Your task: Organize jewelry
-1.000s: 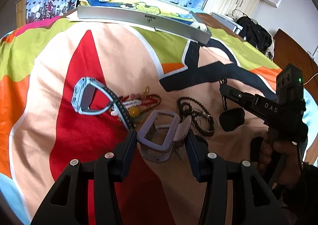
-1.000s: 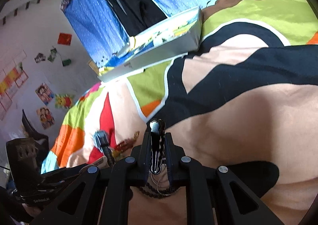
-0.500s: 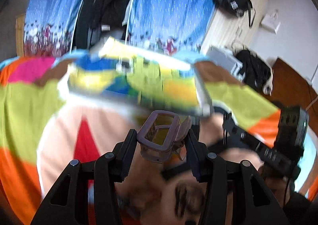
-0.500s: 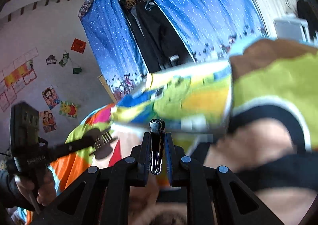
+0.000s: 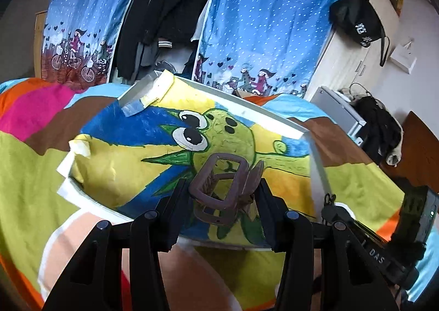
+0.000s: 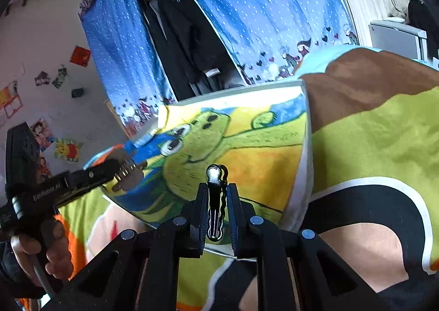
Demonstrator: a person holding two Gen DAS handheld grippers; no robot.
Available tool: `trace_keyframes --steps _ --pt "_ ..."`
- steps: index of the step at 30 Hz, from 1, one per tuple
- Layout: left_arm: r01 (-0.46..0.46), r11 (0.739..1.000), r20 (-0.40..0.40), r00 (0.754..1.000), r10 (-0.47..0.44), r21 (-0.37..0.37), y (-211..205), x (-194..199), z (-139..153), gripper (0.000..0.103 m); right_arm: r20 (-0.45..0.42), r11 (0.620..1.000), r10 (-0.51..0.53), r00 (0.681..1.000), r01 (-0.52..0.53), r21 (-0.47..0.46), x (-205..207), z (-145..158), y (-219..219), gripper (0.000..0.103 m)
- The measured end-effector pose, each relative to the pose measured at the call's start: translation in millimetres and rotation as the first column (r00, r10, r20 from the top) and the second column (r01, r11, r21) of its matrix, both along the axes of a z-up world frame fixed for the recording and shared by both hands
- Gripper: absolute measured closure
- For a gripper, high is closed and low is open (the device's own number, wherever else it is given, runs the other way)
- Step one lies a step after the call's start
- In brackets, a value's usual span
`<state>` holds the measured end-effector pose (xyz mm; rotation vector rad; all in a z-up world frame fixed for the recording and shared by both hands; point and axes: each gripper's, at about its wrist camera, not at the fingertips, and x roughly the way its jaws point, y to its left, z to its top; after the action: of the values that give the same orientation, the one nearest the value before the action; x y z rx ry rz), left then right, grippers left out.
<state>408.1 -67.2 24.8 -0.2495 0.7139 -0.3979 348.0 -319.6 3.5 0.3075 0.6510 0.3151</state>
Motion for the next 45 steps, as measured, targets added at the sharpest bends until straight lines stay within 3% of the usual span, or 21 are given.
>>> trace_keyframes --steps 9,11,13,17,19,21,23,26,29,30,33,41,45 --pt "0.029 0.999 -0.062 0.998 -0.028 0.02 -13 10 -25 0.06 -0.025 0.998 -0.013 1.0 0.011 -0.062 2 -12 2 0.088" --pt "0.037 0.999 -0.096 0.995 -0.034 0.031 -17 11 -30 0.059 -0.026 0.997 -0.018 1.0 0.016 -0.07 -1 -12 1 0.081" --pt "0.04 0.999 -0.109 0.993 -0.035 0.038 -19 9 -32 0.059 -0.018 0.996 -0.03 0.999 0.028 -0.08 -6 -9 0 0.06" --pt "0.033 0.998 -0.12 0.992 -0.027 0.049 -19 4 -34 0.057 0.002 0.993 -0.033 0.999 0.033 -0.115 -16 -1 2 0.051" --pt "0.028 0.999 -0.105 0.994 -0.023 0.045 -17 -3 -31 0.049 0.023 0.991 -0.039 0.999 0.042 -0.125 -25 3 2 0.035" --pt "0.009 0.998 -0.064 0.998 -0.006 0.054 -13 -13 -25 0.029 0.039 0.989 -0.042 0.998 0.047 -0.139 -35 7 3 0.032" --pt "-0.009 0.998 -0.021 1.0 0.01 0.056 -9 -27 -19 0.025 0.049 0.987 -0.042 0.998 0.049 -0.152 -44 10 4 0.028" --pt "-0.019 0.997 -0.022 1.0 0.02 0.079 -8 -40 -15 0.024 0.08 0.985 -0.056 0.995 0.069 -0.161 -64 17 2 0.02" --pt "-0.045 0.995 0.013 0.999 0.044 0.087 -2 -62 -6 0.023 0.105 0.985 -0.067 0.992 0.083 -0.153 -83 25 0 0.007" --pt "-0.054 0.995 0.027 0.998 0.052 0.088 -1 -70 -4 0.017 0.113 0.985 -0.067 0.991 0.084 -0.154 -90 28 1 0.003" --pt "-0.091 0.993 0.083 0.993 0.085 0.08 7 -100 3 0.009 0.134 0.983 -0.061 0.989 0.083 -0.164 -113 34 5 0.0" --pt "-0.106 0.989 0.19 0.978 0.086 0.1 20 -195 14 0.006 0.18 0.977 -0.061 0.982 0.096 -0.192 -179 43 17 0.0" --pt "-0.098 0.988 0.208 0.976 0.072 0.12 24 -232 12 0.006 0.193 0.977 -0.069 0.979 0.106 -0.188 -209 45 19 0.0"
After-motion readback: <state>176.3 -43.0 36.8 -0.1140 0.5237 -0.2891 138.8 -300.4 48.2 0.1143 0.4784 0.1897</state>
